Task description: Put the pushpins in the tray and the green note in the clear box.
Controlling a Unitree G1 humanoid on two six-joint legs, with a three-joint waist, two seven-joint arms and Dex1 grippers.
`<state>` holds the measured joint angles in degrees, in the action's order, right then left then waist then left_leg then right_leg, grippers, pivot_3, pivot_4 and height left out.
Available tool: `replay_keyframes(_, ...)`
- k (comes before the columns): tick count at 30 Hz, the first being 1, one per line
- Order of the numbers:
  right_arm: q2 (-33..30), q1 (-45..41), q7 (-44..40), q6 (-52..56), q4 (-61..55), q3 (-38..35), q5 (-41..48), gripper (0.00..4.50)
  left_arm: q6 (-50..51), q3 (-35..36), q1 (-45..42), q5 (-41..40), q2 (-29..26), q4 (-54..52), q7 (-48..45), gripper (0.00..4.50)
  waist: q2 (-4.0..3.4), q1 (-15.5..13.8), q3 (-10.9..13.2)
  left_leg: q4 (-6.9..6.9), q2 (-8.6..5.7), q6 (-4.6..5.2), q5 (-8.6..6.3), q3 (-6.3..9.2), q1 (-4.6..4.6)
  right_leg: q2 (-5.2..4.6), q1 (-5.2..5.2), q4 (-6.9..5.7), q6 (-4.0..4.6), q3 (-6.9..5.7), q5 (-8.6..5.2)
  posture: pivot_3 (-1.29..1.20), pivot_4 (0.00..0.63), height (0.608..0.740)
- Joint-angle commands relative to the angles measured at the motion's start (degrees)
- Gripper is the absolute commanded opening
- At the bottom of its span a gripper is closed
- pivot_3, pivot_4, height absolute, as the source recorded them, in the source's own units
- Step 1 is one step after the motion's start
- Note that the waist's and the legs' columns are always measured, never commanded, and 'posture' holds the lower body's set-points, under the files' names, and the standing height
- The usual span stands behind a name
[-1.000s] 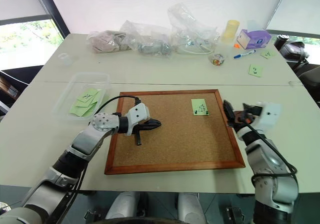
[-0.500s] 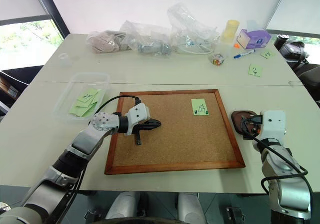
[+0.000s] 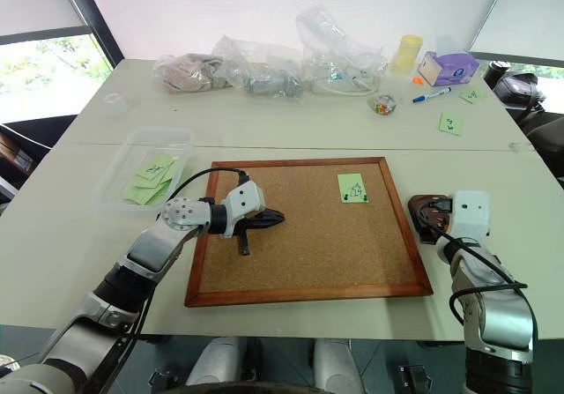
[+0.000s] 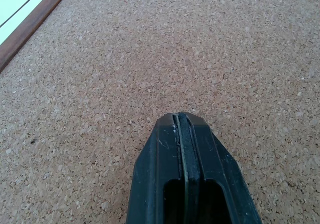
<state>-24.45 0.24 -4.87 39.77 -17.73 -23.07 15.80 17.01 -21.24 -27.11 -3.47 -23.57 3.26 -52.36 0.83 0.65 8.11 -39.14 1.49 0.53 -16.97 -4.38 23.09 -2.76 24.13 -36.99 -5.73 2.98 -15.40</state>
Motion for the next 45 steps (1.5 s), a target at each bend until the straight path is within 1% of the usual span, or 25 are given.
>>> replay_keyframes(1, -0.93, -0.08, -1.95, -7.85, -5.05, -1.69, -0.89, 3.95, 1.49, -0.98, 1.1, 1.58, -0.29, 1.05, 0.39, 0.0, 0.0, 0.03, 0.0, 0.0, 0.0, 0.0, 0.0, 0.0, 0.0, 0.01, 0.0, 0.0, -0.01, 0.0, 0.0, 0.0, 0.15, 0.737)
replay_keyframes(3, 0.21, -0.34, -4.47, -9.79, -7.01, -0.98, 1.62, 3.95, 1.53, -0.95, 1.13, 1.53, -0.32, 1.01, 0.32, 0.0, 0.0, 0.05, 0.0, 0.0, 0.0, 0.0, 0.0, 0.0, -0.01, 0.04, 0.0, 0.0, -0.01, 0.0, 0.0, 0.0, 0.15, 0.737)
replay_keyframes(4, 1.38, -0.75, -6.61, -9.59, -8.03, 0.36, 4.28, 3.95, 1.43, -0.98, 1.06, 1.52, -0.32, 1.14, 0.22, 0.0, 0.0, 0.05, 0.0, 0.0, 0.01, 0.0, 0.0, 0.0, -0.01, 0.05, 0.0, 0.0, -0.02, 0.0, 0.01, 0.0, 0.15, 0.737)
replay_keyframes(7, 3.19, -1.55, -11.34, -9.14, -7.84, 6.47, 6.78, 3.95, 0.95, -1.09, 0.58, 1.66, -0.22, 1.85, 0.02, 0.0, 0.02, 0.11, 0.0, 0.0, 0.02, 0.0, 0.0, 0.01, -0.03, 0.08, -0.04, 0.01, -0.1, 0.0, 0.05, 0.0, 0.15, 0.737)
replay_keyframes(11, 5.42, -3.56, -12.41, -11.37, -3.03, 11.44, 4.81, 3.95, 0.5, -1.05, 0.01, 1.75, -0.07, 2.49, -0.11, 0.0, 0.02, -0.04, 0.01, -0.01, 0.01, 0.0, 0.0, 0.02, -0.02, 0.04, -0.05, 0.02, 0.0, 0.0, 0.0, 0.0, 0.15, 0.737)
replay_keyframes(15, 6.22, -5.21, -12.07, -13.17, 1.58, 14.07, 2.52, 3.95, 0.26, -0.85, -0.22, 1.81, -0.03, 2.89, -0.05, 0.0, 0.02, -0.04, 0.01, -0.01, -0.01, 0.0, 0.0, 0.02, -0.02, 0.0, -0.05, 0.02, 0.01, -0.02, -0.01, 0.0, 0.15, 0.737)
replay_keyframes(19, 6.29, -5.18, -12.73, -13.07, 2.28, 14.72, 2.74, 3.95, 0.31, -0.82, -0.02, 1.84, 0.03, 2.83, 0.07, 0.0, 0.02, -0.03, 0.01, -0.01, 0.0, 0.0, 0.0, 0.02, -0.03, -0.01, -0.05, 0.01, 0.0, -0.02, -0.01, 0.0, 0.15, 0.737)
replay_keyframes(31, 6.5, -3.03, -12.33, -13.58, 3.04, 12.72, 3.46, 3.95, 0.61, -0.82, 0.62, 1.79, 0.14, 2.04, 0.36, 0.0, 0.02, 0.0, 0.01, -0.01, 0.0, 0.0, 0.0, 0.02, -0.02, -0.04, -0.04, 0.02, 0.0, -0.02, 0.0, 0.0, 0.15, 0.737)
replay_keyframes(32, 6.56, -2.96, -12.28, -13.6, 3.5, 12.58, 3.43, 3.72, 0.55, -0.88, 0.6, 1.82, 0.17, 2.07, 0.33, 0.0, 0.02, 0.01, 0.01, -0.01, 0.0, 0.0, 0.0, 0.02, -0.02, -0.04, -0.04, 0.02, 0.0, -0.02, 0.0, 0.0, 0.15, 0.737)
replay_keyframes(34, 6.59, -2.94, -12.35, -13.75, 4.29, 12.47, 3.37, 3.09, 0.48, -0.94, 0.5, 1.86, 0.27, 2.19, 0.33, 0.0, 0.02, 0.0, 0.01, -0.01, 0.0, 0.0, 0.0, 0.02, -0.02, -0.05, -0.04, 0.02, 0.01, -0.02, 0.0, 0.0, 0.15, 0.737)
replay_keyframes(36, 6.72, -3.07, -12.37, -13.68, 4.8, 12.38, 3.56, 2.15, 0.41, -1.0, 0.42, 1.92, 0.35, 2.29, 0.35, 0.0, 0.02, 0.0, 0.01, -0.01, 0.0, 0.0, 0.0, 0.02, -0.02, -0.05, -0.04, 0.02, 0.01, -0.02, 0.0, 0.0, 0.15, 0.737)
replay_keyframes(40, 6.8, -3.39, -12.6, -13.45, 5.53, 12.55, 3.67, 0.03, 0.36, -1.02, 0.38, 1.98, 0.36, 2.29, 0.32, 0.0, 0.02, -0.01, 0.01, -0.01, 0.0, 0.0, 0.0, 0.02, -0.02, -0.07, -0.04, 0.02, 0.01, -0.02, 0.0, 0.0, 0.15, 0.737)
replay_keyframes(45, 7.08, -3.5, -12.71, -13.59, 5.67, 12.36, 3.83, 0.03, 0.47, -1.02, 0.35, 2.03, 0.35, 2.24, 0.28, 0.0, 0.02, -0.01, 0.01, -0.01, 0.0, 0.0, 0.0, 0.03, -0.02, -0.1, -0.05, 0.02, 0.01, -0.02, 0.0, 0.0, 0.15, 0.737)
